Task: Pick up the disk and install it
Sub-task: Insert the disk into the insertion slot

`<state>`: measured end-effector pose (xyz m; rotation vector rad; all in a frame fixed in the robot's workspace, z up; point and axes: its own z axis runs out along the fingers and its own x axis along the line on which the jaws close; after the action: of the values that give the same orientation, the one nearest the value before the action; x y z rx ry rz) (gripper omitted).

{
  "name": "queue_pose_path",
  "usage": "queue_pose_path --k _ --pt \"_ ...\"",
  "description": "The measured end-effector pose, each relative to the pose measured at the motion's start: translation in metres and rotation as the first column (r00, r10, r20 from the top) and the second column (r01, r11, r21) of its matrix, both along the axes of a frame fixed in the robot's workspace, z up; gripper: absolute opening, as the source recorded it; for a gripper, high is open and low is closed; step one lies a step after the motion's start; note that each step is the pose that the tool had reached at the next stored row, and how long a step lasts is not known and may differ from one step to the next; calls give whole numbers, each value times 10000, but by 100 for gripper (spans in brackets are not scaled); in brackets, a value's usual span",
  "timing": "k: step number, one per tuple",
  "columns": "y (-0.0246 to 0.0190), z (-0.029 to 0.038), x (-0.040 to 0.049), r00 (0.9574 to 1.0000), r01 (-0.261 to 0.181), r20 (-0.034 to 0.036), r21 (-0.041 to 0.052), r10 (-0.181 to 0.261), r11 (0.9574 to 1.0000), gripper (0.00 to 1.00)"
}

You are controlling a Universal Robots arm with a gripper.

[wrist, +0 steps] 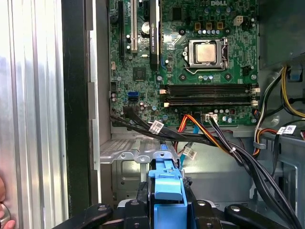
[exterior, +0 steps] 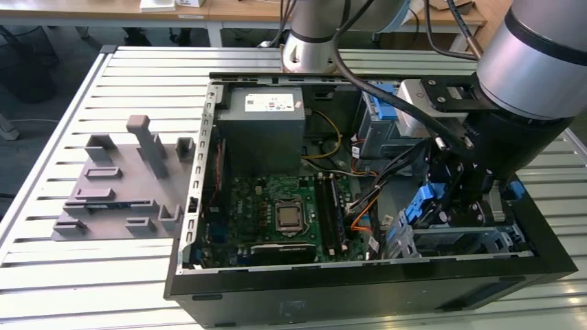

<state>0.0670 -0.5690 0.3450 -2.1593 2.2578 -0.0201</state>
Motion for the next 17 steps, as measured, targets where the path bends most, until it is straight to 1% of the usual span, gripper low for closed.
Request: queue_pose_path --k 5,6,7,8,12,14,15,16,17 --pt "0 -1 0 10000 1 0 0 -1 10000 38" --pt "0 -3 0 10000 0 1 4 0 10000 43" --pt "0 -2 0 10000 0 0 0 0 10000 43" --pt "0 -1 0 10000 0 0 0 0 10000 50" --pt "0 -2 0 10000 0 0 0 0 10000 50" --pt "0 -2 0 10000 0 0 0 0 10000 36" --pt "0 -2 0 10000 0 0 0 0 10000 36" --pt "0 -2 0 10000 0 0 0 0 10000 24" --pt "0 -3 0 10000 -1 0 0 1 10000 24"
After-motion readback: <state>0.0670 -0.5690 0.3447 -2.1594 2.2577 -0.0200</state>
